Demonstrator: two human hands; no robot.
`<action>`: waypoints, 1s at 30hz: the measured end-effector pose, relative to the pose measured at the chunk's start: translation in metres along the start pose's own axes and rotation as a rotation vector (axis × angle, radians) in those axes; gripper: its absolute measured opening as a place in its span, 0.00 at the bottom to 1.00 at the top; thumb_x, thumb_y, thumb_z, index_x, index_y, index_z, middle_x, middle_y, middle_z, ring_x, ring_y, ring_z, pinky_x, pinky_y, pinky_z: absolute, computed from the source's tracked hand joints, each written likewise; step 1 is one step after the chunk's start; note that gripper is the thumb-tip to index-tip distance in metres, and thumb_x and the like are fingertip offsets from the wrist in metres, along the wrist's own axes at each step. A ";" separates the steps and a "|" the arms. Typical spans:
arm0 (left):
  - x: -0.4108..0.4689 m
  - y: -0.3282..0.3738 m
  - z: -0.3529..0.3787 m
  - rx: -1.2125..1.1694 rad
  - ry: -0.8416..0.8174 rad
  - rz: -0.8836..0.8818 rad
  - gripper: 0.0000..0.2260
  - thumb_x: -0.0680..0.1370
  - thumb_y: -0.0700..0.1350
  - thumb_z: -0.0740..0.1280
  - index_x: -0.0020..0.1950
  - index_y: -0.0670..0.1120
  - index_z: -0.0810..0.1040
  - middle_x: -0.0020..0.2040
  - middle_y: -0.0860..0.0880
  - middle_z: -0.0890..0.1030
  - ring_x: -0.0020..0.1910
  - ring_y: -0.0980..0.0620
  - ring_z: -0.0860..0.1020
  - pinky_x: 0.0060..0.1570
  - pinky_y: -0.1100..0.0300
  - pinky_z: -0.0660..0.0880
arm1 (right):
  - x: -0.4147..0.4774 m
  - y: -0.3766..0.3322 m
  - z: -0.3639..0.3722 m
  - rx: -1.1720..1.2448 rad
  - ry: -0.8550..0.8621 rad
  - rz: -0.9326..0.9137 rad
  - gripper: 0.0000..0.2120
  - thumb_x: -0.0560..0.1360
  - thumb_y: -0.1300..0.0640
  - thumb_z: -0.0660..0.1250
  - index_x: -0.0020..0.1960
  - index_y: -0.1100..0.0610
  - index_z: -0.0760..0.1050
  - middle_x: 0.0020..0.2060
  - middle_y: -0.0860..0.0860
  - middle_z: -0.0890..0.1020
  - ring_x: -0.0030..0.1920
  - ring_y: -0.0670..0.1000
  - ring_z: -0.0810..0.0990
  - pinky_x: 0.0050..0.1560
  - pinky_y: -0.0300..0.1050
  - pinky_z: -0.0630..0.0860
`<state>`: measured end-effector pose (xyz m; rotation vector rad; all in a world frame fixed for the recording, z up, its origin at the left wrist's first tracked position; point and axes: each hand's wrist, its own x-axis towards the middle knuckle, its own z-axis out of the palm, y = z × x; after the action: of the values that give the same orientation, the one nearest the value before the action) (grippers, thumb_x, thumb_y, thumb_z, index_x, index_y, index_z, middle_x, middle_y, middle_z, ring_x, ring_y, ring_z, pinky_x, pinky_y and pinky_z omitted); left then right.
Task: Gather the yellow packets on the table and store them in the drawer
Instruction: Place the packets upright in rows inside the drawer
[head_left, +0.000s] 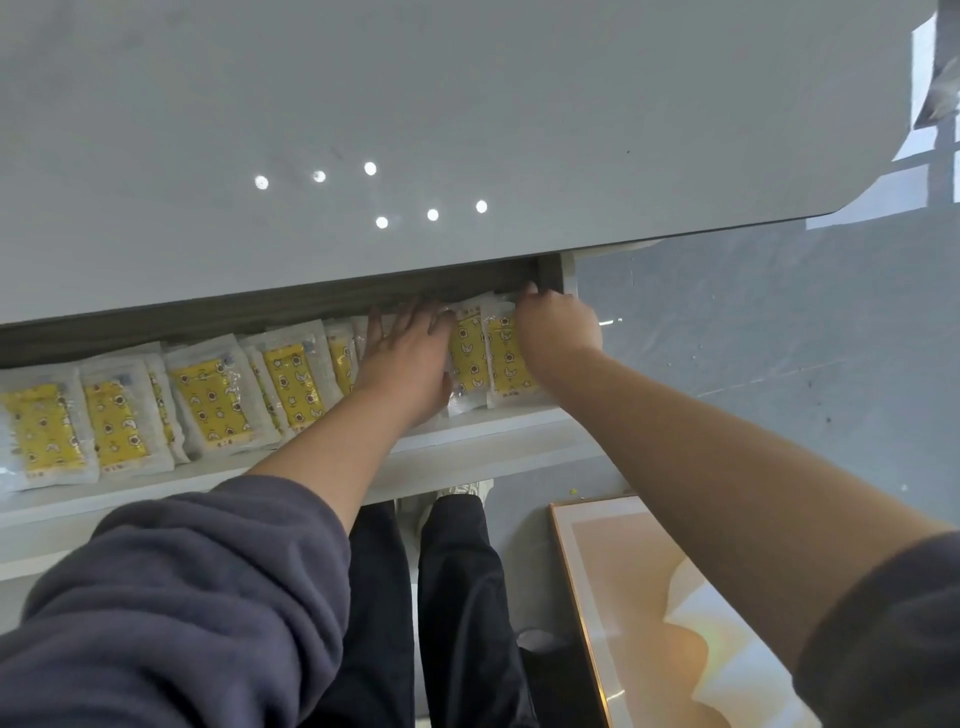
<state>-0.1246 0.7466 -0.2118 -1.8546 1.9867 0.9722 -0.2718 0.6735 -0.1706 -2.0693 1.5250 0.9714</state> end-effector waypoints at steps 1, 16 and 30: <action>-0.002 -0.002 -0.001 0.008 -0.005 0.007 0.33 0.74 0.45 0.67 0.77 0.49 0.56 0.79 0.45 0.53 0.78 0.45 0.50 0.75 0.39 0.47 | -0.001 -0.002 -0.001 -0.034 0.015 -0.027 0.23 0.76 0.68 0.62 0.70 0.63 0.63 0.54 0.58 0.78 0.51 0.58 0.80 0.42 0.45 0.73; -0.070 -0.040 -0.001 0.006 -0.343 0.003 0.34 0.80 0.62 0.53 0.79 0.52 0.41 0.78 0.47 0.35 0.77 0.47 0.38 0.75 0.47 0.43 | -0.050 -0.008 0.052 0.332 -0.280 -0.064 0.28 0.78 0.55 0.60 0.76 0.55 0.57 0.78 0.51 0.50 0.73 0.62 0.63 0.67 0.59 0.67; -0.046 -0.019 -0.006 0.006 -0.182 -0.072 0.32 0.80 0.45 0.60 0.79 0.53 0.47 0.79 0.47 0.38 0.78 0.41 0.42 0.74 0.39 0.48 | -0.041 -0.029 0.053 0.358 -0.202 0.023 0.34 0.78 0.62 0.59 0.78 0.49 0.48 0.78 0.51 0.41 0.64 0.60 0.75 0.55 0.51 0.79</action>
<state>-0.0980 0.7796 -0.1859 -1.7529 1.8029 1.0714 -0.2671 0.7458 -0.1793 -1.6581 1.4942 0.8173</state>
